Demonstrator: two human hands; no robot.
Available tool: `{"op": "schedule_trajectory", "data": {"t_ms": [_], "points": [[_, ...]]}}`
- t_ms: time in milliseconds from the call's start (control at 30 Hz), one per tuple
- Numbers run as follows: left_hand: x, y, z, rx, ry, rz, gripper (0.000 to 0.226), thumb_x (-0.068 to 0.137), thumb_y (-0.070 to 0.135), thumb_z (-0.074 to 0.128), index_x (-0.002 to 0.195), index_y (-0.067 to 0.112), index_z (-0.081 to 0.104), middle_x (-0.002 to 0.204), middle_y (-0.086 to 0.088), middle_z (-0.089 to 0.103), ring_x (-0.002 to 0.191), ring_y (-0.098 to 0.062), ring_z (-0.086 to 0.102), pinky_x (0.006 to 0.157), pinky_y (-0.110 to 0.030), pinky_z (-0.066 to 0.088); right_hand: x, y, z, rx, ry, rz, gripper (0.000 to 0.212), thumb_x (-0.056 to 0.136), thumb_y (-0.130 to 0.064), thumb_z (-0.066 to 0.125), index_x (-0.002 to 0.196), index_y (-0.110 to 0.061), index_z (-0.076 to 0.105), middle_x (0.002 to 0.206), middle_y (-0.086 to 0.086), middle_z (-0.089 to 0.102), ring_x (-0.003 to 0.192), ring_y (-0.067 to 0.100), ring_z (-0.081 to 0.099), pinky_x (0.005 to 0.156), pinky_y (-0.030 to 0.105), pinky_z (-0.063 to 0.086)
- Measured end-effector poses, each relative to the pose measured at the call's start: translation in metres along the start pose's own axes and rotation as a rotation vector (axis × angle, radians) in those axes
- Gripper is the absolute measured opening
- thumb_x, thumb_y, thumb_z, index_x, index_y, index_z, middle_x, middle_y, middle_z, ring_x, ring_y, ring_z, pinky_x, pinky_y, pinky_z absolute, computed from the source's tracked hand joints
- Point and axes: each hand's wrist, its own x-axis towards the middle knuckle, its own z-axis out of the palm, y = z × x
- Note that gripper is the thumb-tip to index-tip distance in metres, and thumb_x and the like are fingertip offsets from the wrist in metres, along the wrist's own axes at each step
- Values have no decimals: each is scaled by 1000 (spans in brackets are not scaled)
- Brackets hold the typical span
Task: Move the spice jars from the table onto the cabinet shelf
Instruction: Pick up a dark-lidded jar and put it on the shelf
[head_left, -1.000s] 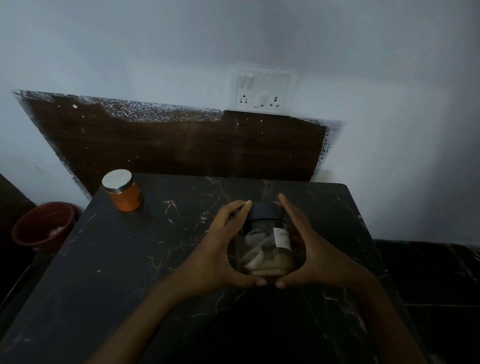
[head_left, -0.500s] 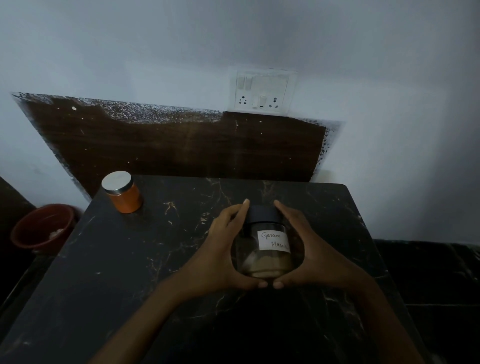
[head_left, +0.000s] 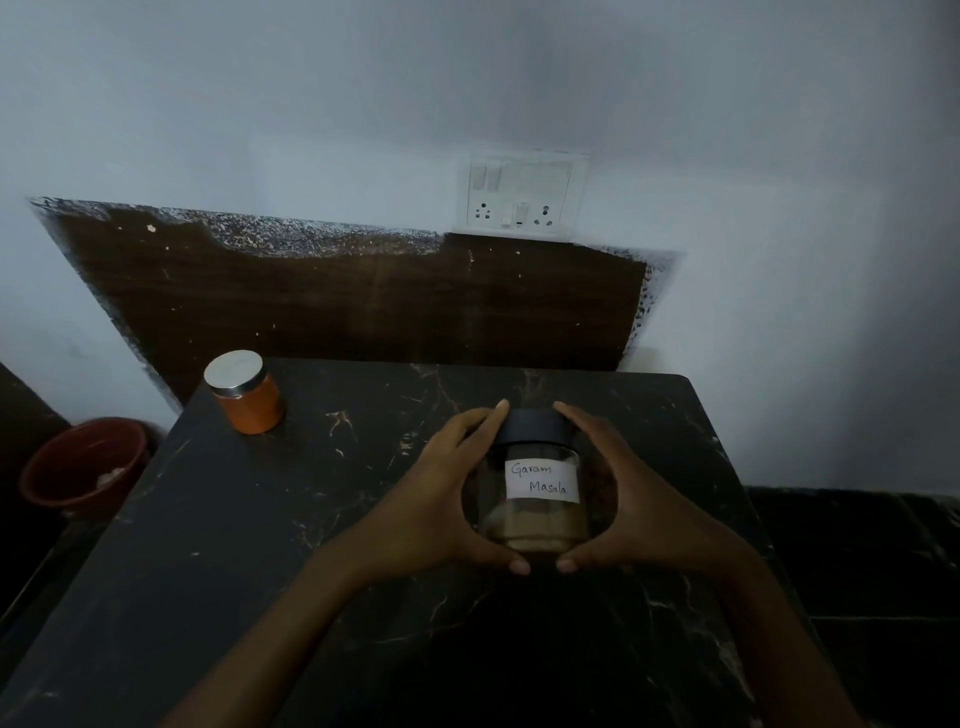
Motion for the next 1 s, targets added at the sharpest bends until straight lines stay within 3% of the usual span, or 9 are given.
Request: {"op": "schedule_trajectory", "data": {"t_ms": [167, 333, 533, 667, 767, 900, 933, 1000], "points": [[6, 3, -6, 47, 25, 17, 126, 46, 61, 78, 142, 47, -2, 143, 25, 15, 135, -2, 22, 111, -35, 34, 1, -6, -5, -35, 33, -49, 119, 48, -34, 89, 129, -64, 8, 131, -43, 14, 127, 2, 32, 98, 20, 39], [8, 8, -12, 65, 36, 43, 124, 47, 59, 80, 142, 48, 0, 144, 23, 16, 134, 0, 22, 111, -35, 34, -1, -12, -9, -64, 56, -73, 118, 51, -32, 90, 127, -65, 6, 130, -43, 14, 126, 2, 33, 96, 17, 39], [24, 32, -39, 156, 74, 137, 124, 47, 63, 78, 142, 48, 1, 142, 25, 17, 132, 3, 23, 106, -23, 31, 1, -33, -28, -87, 151, -112, 116, 49, -28, 89, 127, -61, 10, 125, -47, 15, 113, -28, 28, 83, -2, 38], [46, 58, -59, 205, 121, 193, 131, 44, 67, 75, 141, 46, -10, 138, 32, 12, 133, 5, 17, 110, -25, 25, 3, -58, -58, -113, 214, -162, 119, 51, -23, 91, 131, -58, 11, 132, -35, 22, 115, -7, 42, 85, 11, 48], [64, 84, -78, 286, 167, 237, 132, 42, 72, 71, 141, 44, -12, 138, 35, 7, 135, 7, 9, 118, -39, 12, 3, -81, -83, -150, 266, -216, 118, 52, -21, 90, 133, -56, 11, 138, -19, 27, 110, 3, 51, 80, 16, 52], [85, 123, -106, 328, 224, 329, 125, 43, 69, 72, 139, 48, -5, 131, 44, 7, 115, 36, -6, 118, -43, 2, 3, -112, -119, -210, 352, -286, 119, 51, -22, 91, 138, -48, 13, 136, -17, 30, 102, 0, 55, 78, 15, 52], [89, 131, -111, 332, 246, 352, 124, 42, 69, 72, 139, 48, -3, 131, 44, 7, 115, 37, -6, 118, -44, 2, 2, -120, -127, -229, 374, -302, 119, 51, -22, 91, 138, -48, 13, 137, -17, 29, 102, 3, 55, 79, 15, 52], [100, 149, -122, 367, 292, 388, 123, 41, 71, 71, 139, 50, 0, 137, 38, 14, 127, 23, 6, 118, -47, 1, 0, -134, -143, -262, 411, -335, 119, 52, -23, 91, 137, -49, 12, 139, -19, 27, 105, 7, 54, 80, 17, 53]]}}
